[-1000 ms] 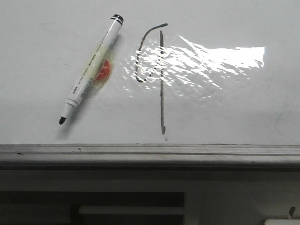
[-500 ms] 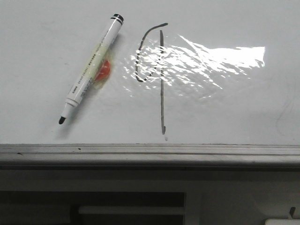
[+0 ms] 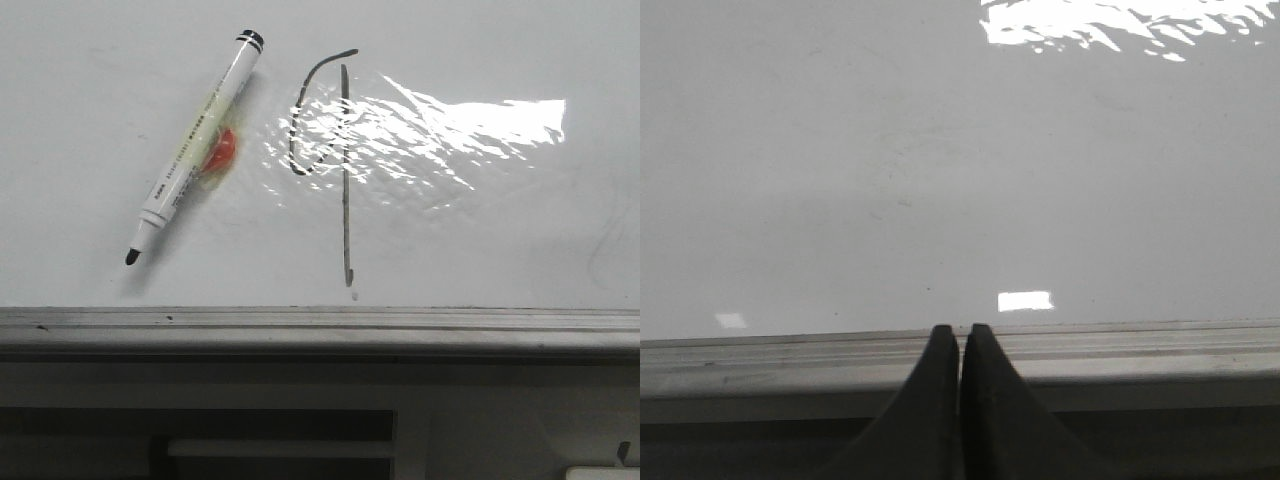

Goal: Write number 9 on whiteboard

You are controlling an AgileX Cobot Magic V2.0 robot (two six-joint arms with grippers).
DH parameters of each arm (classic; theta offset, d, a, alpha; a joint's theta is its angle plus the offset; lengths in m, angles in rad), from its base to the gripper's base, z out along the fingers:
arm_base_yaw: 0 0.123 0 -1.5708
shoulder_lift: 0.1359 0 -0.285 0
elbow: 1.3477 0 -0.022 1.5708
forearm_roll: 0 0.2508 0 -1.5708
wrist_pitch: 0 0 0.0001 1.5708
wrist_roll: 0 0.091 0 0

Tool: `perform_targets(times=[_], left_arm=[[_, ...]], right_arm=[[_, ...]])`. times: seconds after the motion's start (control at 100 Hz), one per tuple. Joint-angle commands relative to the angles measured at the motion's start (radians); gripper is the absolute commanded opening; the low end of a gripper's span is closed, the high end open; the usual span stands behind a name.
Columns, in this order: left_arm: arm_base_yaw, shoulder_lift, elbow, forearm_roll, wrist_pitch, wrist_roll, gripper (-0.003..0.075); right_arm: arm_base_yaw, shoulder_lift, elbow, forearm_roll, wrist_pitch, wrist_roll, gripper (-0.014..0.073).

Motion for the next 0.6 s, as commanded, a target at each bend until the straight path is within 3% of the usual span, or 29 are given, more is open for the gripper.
perform_targets(times=[0.0,0.22,0.34,0.41,0.51,0.59], left_arm=[[0.001,-0.029,0.019,0.001,-0.048,-0.014,-0.002],[0.001,-0.029,0.019,0.001,-0.048,-0.014,-0.002],[0.001,-0.029,0.019,0.001,-0.048,-0.014,-0.002],[0.001,-0.029,0.019,0.001,-0.048,-0.014,-0.002],[0.001,-0.029,0.019,0.001,-0.048,-0.014,-0.002],[0.001,-0.029,0.019,0.001,-0.048,-0.014,-0.002]], right_arm=[[0.003,0.008,-0.025,-0.004,-0.065,-0.01,-0.0062],[-0.002,0.007,0.021,-0.004,-0.104,-0.01,-0.0062],[-0.064,0.007,0.088,-0.014,-0.353,-0.01,-0.0062],[-0.124,0.007,0.135,-0.095,-0.519,0.003,-0.0062],[-0.234,0.007,0.188,-0.324,-0.741,0.06,-0.0062],[-0.34,0.007,0.182,-0.391,-0.768,0.118,-0.0062]])
